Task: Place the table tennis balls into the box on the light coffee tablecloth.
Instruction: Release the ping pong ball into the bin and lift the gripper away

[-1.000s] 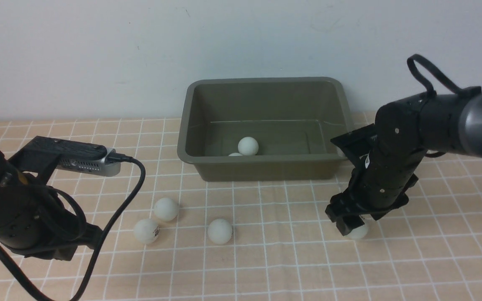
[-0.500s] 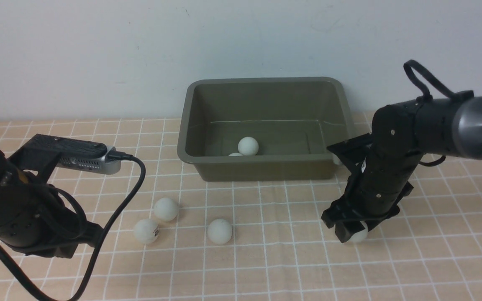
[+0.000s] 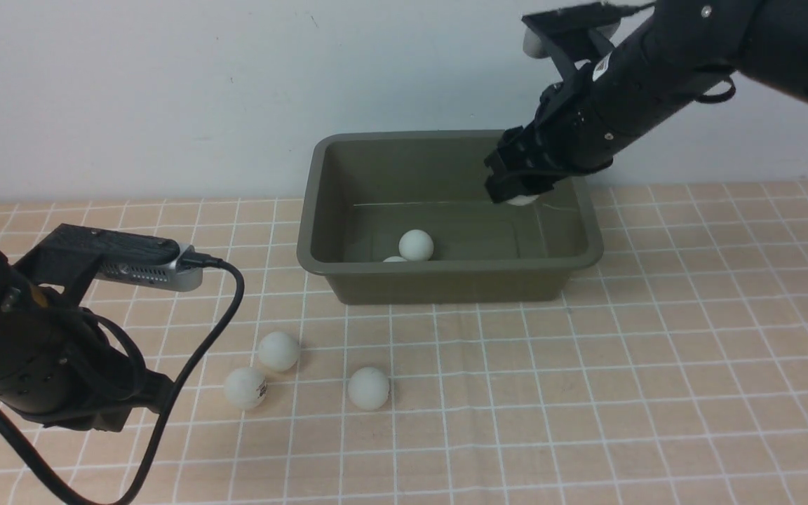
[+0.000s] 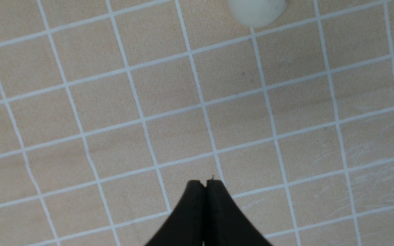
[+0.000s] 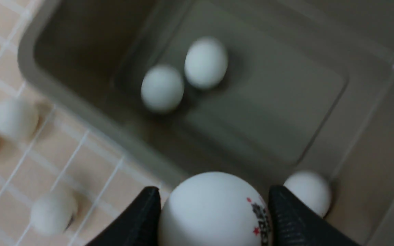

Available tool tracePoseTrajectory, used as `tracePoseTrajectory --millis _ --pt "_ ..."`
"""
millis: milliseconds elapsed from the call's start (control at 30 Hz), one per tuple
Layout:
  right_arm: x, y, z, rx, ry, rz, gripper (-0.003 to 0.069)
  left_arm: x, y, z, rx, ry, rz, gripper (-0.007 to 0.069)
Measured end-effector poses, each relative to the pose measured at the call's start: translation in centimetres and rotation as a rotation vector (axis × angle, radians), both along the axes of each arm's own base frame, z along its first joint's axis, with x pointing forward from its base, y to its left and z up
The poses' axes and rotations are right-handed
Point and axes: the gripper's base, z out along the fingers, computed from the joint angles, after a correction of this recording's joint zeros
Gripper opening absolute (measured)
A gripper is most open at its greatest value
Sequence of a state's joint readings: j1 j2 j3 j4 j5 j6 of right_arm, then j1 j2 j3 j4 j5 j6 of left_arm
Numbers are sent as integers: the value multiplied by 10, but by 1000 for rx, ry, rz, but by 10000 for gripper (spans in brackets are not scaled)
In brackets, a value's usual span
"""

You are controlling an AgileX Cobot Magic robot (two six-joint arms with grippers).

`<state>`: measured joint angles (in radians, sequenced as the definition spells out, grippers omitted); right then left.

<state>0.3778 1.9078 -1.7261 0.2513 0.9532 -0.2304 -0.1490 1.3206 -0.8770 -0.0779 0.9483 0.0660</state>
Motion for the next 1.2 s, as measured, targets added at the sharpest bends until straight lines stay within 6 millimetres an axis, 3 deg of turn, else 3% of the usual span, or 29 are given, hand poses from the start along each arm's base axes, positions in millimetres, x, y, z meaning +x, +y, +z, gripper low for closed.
tracePoseTrajectory --millis 100,433,933,1200 --pt "12 2 -8 -19 -27 -3 363 0 0 0 0 0 0 -69" --pt "41 10 -71 -73 5 -13 363 0 0 0 0 0 0 -69" --pt "53 14 -93 -86 2 -16 403 0 0 0 0 0 0 -69" --pt "53 13 -93 -98 1 -12 437 0 0 0 0 -1 0 -69"
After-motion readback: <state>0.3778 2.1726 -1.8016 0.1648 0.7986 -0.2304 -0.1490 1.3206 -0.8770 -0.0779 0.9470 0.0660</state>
